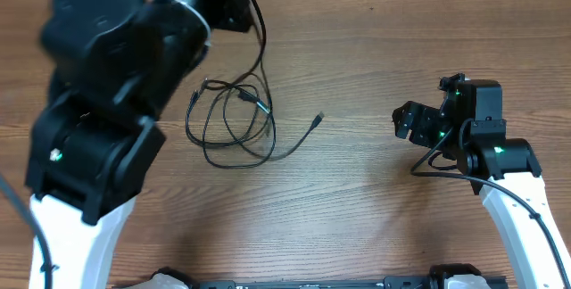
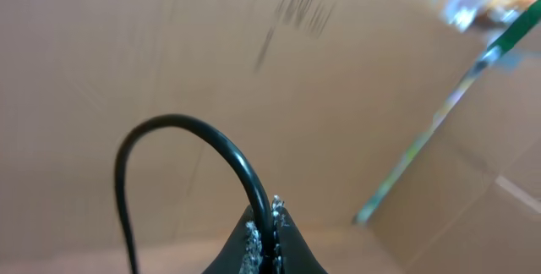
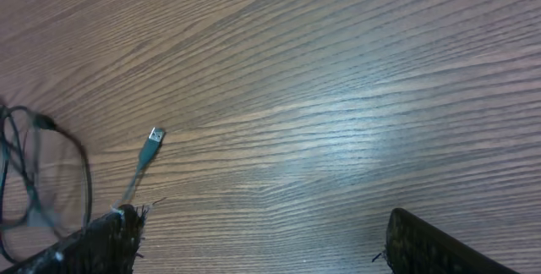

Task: Untangle cables

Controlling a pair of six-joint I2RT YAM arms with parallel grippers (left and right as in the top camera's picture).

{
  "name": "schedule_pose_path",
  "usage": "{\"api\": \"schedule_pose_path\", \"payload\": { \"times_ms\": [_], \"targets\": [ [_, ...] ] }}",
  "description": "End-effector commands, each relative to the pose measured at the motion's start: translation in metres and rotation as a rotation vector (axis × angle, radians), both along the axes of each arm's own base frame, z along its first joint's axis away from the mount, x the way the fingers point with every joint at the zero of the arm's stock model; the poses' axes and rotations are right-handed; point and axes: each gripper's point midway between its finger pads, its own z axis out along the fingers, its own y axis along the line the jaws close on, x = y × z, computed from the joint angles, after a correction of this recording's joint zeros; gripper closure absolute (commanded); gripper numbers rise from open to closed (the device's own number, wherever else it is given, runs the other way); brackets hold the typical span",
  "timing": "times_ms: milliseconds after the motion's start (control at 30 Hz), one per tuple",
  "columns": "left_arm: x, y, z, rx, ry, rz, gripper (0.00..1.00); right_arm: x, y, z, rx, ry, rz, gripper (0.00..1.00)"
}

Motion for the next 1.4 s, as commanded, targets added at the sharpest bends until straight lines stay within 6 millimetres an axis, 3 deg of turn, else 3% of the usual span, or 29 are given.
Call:
{"api": "schedule_pose_path", "payload": {
  "times_ms": [0,167,300,467,633,767,1067,1367],
  "targets": [
    [-0.029,0.009,0.054,-0.028,-0.173,-0.012,0.96,0.000,0.000,-0.002,0.004,0.002,0.001,0.10],
    [-0.048,0.019,0.098,-0.096,-0.315,-0.007,0.96,0.000,0.000,-0.002,0.004,0.002,0.001,0.09],
    [-0.047,0.031,0.105,-0.080,-0.350,0.072,0.96,-0.001,0.000,-0.002,0.004,0.004,0.001,0.09],
    [-0.030,0.050,0.087,-0.053,-0.279,0.206,0.96,0.000,0.000,-0.002,0.004,0.004,0.001,0.09],
    [-0.008,0.085,0.072,-0.046,-0.220,0.411,0.96,0.000,0.000,-0.002,0.004,0.001,0.001,0.09],
    [0.011,0.101,0.060,-0.028,-0.185,0.505,0.96,0.000,0.000,-0.002,0.004,0.002,0.001,0.10],
    [0.087,0.128,0.006,-0.050,-0.047,0.610,0.96,0.000,0.000,-0.002,0.004,0.003,0.001,0.10],
    [0.142,0.188,-0.048,-0.080,0.075,0.743,0.96,0.000,0.000,-0.002,0.004,0.003,0.001,0.09]
  ]
}}
